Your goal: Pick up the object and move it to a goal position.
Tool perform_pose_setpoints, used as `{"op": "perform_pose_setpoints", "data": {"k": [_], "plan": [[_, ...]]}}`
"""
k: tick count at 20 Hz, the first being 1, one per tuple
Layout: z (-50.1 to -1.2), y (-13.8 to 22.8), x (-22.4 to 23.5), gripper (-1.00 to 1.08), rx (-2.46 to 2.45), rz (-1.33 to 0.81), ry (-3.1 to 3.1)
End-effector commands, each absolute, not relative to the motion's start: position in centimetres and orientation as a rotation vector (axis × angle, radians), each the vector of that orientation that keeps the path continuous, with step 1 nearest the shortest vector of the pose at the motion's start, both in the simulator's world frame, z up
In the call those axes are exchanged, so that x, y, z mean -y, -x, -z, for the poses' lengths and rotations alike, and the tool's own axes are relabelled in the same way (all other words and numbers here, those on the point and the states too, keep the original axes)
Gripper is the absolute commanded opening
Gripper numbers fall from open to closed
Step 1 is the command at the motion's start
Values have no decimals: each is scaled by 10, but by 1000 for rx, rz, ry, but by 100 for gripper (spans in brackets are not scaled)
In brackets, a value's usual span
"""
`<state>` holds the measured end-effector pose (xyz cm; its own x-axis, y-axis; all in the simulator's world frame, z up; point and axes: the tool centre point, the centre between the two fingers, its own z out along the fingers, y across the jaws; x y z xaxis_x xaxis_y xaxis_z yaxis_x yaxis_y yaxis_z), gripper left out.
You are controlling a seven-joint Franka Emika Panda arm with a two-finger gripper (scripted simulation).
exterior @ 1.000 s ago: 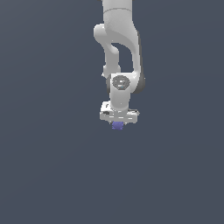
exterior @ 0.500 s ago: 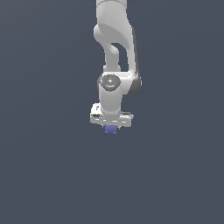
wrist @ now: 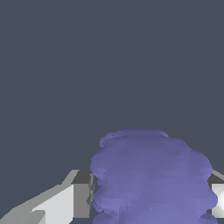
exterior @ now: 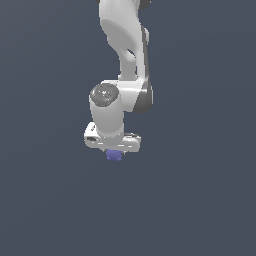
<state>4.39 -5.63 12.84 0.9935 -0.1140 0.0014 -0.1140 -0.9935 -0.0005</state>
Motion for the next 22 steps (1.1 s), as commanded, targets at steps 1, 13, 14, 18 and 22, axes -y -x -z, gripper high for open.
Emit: {"op": "perform_pose_setpoints", "data": {"k": [1,13,14,18,22], "plan": [[-138,-56,67,-100,-178,1,3136],[-171,-106,109,-100,-178,0,3136],[-173,-109,112,-100,-178,0,3136],[-179,-118,119,-100,-178,0,3136],[-183,-124,124,-100,-178,0,3136]]}}
